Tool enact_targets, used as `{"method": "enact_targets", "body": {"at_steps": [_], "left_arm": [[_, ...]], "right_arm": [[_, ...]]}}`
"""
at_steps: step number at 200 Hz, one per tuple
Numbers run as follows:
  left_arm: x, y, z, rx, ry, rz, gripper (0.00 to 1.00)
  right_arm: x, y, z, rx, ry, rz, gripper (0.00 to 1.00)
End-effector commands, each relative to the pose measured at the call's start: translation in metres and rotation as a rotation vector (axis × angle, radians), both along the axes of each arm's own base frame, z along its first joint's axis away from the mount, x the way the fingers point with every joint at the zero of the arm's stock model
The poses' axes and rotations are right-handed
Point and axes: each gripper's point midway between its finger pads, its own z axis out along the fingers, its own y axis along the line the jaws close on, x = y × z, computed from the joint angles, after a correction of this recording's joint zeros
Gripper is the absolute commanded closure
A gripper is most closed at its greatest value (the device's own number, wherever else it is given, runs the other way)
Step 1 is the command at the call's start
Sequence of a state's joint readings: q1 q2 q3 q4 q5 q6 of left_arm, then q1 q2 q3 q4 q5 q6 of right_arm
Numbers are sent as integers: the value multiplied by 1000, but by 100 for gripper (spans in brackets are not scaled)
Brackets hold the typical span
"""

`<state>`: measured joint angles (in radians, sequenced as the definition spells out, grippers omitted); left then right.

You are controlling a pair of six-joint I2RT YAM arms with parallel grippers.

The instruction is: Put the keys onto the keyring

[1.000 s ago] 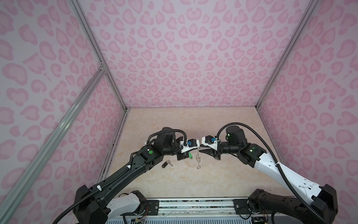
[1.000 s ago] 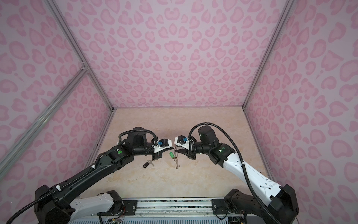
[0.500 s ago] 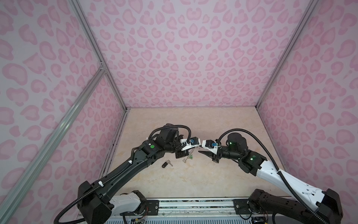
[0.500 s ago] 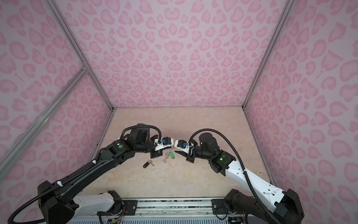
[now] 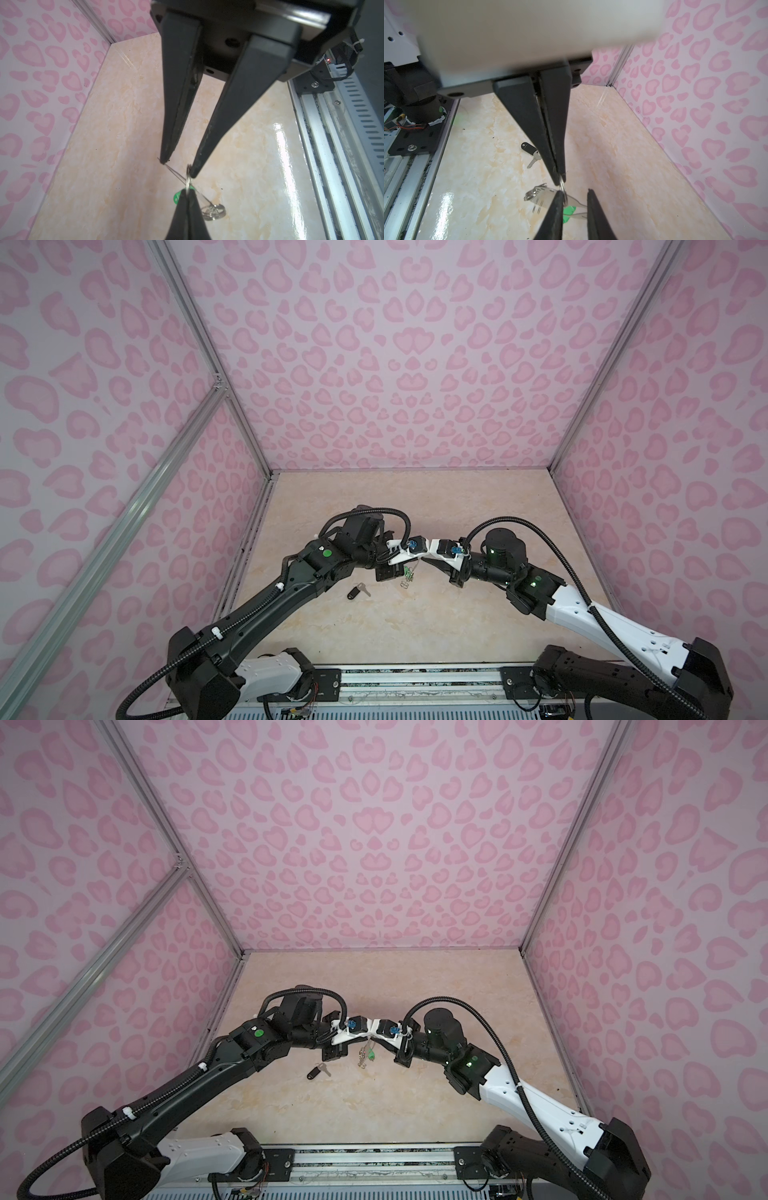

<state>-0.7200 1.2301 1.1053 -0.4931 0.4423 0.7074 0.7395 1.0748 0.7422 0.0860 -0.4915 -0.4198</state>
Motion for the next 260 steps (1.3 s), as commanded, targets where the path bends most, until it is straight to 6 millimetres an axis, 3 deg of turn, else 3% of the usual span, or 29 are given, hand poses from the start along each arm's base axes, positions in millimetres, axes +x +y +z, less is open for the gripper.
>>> {"method": "enact_targets", "body": {"at_steps": [1,93,127,178,215,260], "left_arm": [[-8,-4,11,-38,-11,-49,96],[-12,-7,15,-71,-13,-73,97],[-11,-7,16,-82,-22,-68,97],[-4,-2,18,-177,-19,-15,71],[-1,10,28,-314,3,26,70],[-2,13,25,-403,15,59,74]], "right_arm": [[1,3,1,16,2,7,82],[-8,9,-5,16,52,61,92],[-10,11,-6,23,65,76,100],[-11,12,4,90,73,75,100],[-12,12,13,137,59,77,100],[-11,16,26,204,34,91,100]]}}
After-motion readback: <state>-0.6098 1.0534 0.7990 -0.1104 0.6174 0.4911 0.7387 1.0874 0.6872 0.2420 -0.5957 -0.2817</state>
